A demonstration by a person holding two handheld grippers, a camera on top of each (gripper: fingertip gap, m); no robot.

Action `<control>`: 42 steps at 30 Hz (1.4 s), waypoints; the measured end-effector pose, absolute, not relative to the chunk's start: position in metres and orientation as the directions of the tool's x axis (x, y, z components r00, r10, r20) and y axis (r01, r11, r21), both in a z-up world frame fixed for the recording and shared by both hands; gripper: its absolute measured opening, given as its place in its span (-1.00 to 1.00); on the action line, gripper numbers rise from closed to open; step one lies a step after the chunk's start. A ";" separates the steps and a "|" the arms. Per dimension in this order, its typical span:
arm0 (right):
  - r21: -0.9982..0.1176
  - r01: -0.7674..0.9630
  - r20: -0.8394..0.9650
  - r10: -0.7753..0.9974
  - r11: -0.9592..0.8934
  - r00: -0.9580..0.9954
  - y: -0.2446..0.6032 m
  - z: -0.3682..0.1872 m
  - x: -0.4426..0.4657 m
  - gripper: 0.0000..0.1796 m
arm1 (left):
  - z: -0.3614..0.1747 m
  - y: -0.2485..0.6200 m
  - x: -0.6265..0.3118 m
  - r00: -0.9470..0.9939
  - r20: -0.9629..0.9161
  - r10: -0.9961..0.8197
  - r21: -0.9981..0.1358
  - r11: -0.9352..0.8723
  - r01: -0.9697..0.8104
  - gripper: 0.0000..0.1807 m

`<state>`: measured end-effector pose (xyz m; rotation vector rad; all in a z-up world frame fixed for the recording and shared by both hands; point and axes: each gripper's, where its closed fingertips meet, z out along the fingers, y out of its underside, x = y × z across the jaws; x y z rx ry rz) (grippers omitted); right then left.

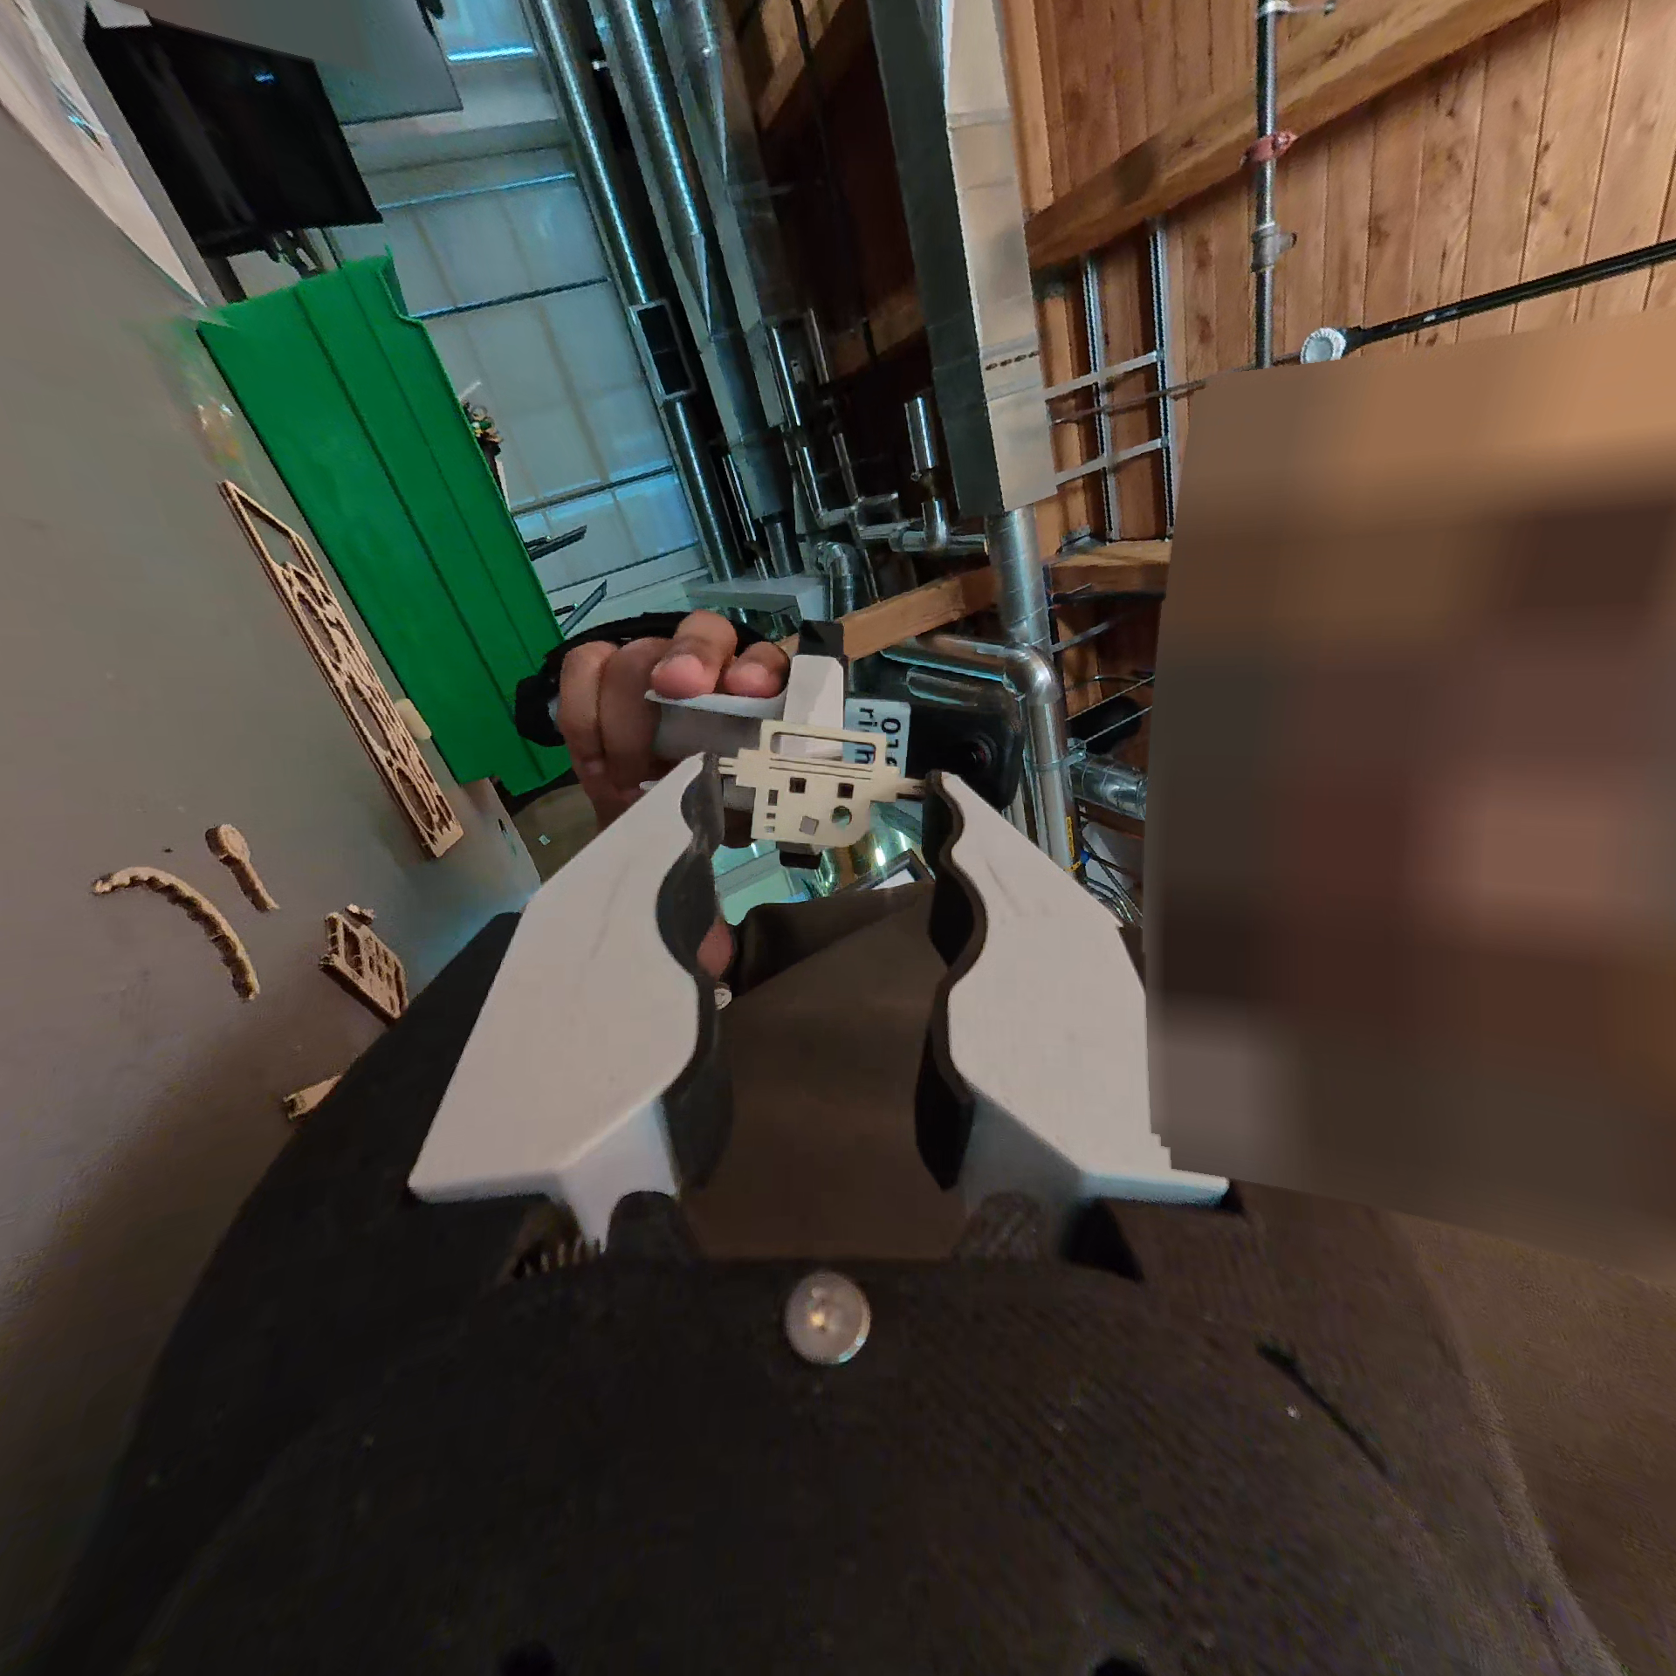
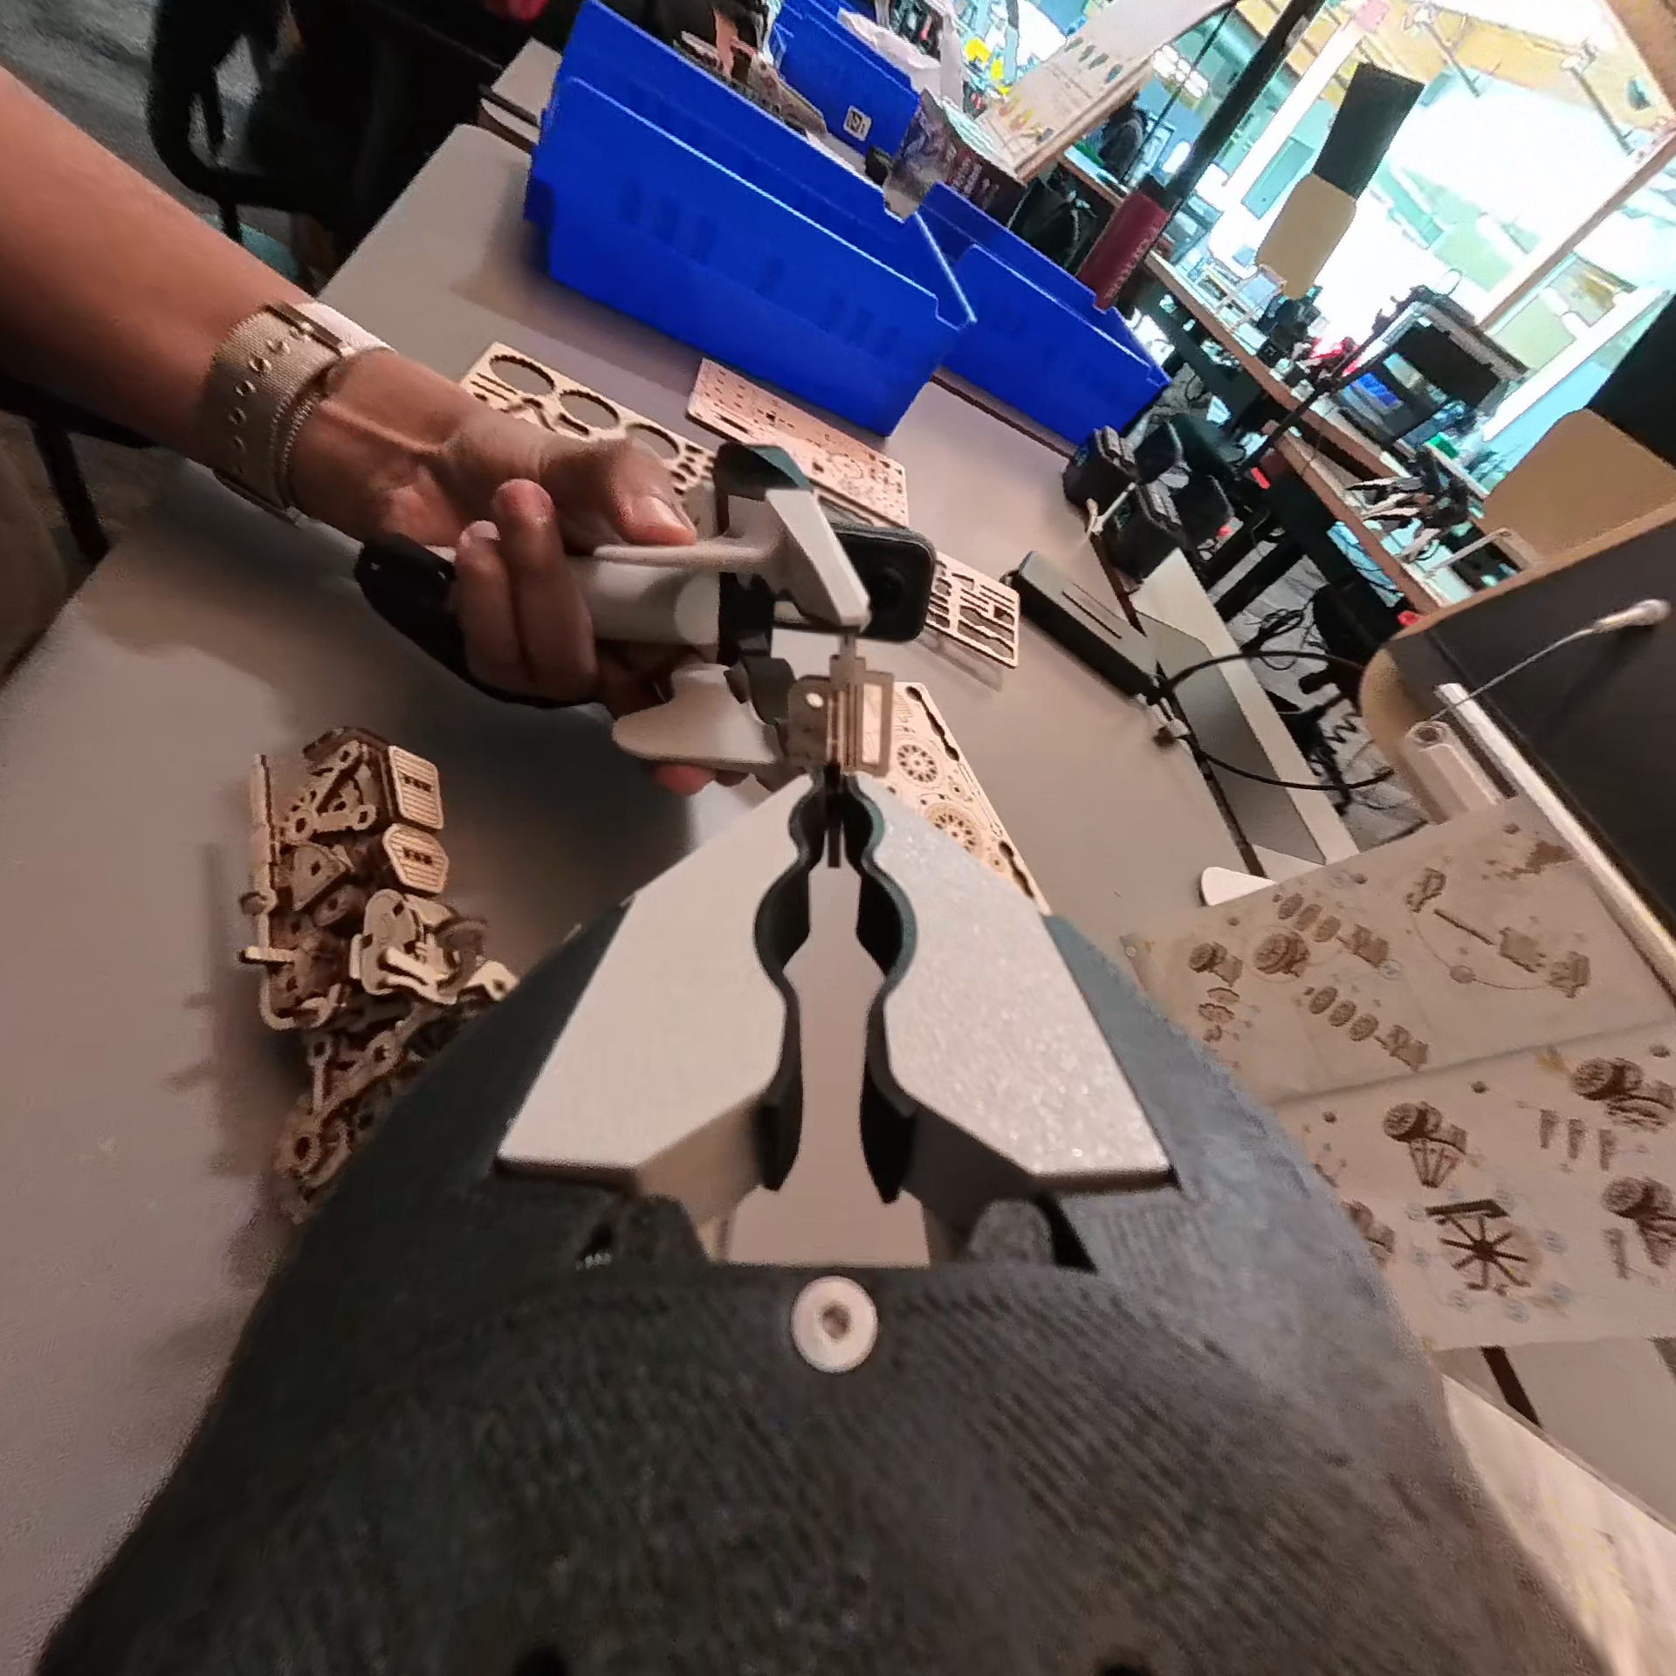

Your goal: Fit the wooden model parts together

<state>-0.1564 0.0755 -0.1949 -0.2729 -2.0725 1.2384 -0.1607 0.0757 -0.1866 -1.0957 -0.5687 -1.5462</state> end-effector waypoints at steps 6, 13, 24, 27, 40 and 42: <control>-0.830 -0.125 0.468 0.556 0.543 -0.688 0.075 -0.202 -0.167 -0.97 | -0.193 0.076 -0.172 0.060 0.886 -0.459 -0.184 -0.231 0.955 -0.52; -0.863 -0.090 0.425 0.620 0.496 -0.660 0.074 -0.204 -0.175 -0.97 | -0.195 0.076 -0.181 0.071 0.895 -0.440 -0.168 -0.186 0.968 -0.48; -0.973 0.181 0.002 0.785 0.145 -0.619 0.096 -0.199 -0.194 -0.99 | -0.214 0.075 -0.211 0.626 0.779 -0.029 -0.625 0.028 0.780 -0.45; -0.949 0.306 -0.119 0.805 0.080 -0.581 0.090 -0.209 -0.198 -0.98 | -0.217 0.077 -0.211 0.744 0.658 0.113 -0.749 0.002 0.662 -0.53; -0.886 0.460 -0.207 0.840 0.057 -0.502 0.081 -0.229 -0.201 -0.97 | -0.230 0.079 -0.209 0.825 0.514 0.236 -0.833 -0.090 0.545 -0.97; -0.884 0.464 -0.199 0.843 0.066 -0.500 0.081 -0.231 -0.201 -0.98 | -0.232 0.079 -0.210 0.835 0.488 0.256 -0.843 -0.112 0.527 -1.00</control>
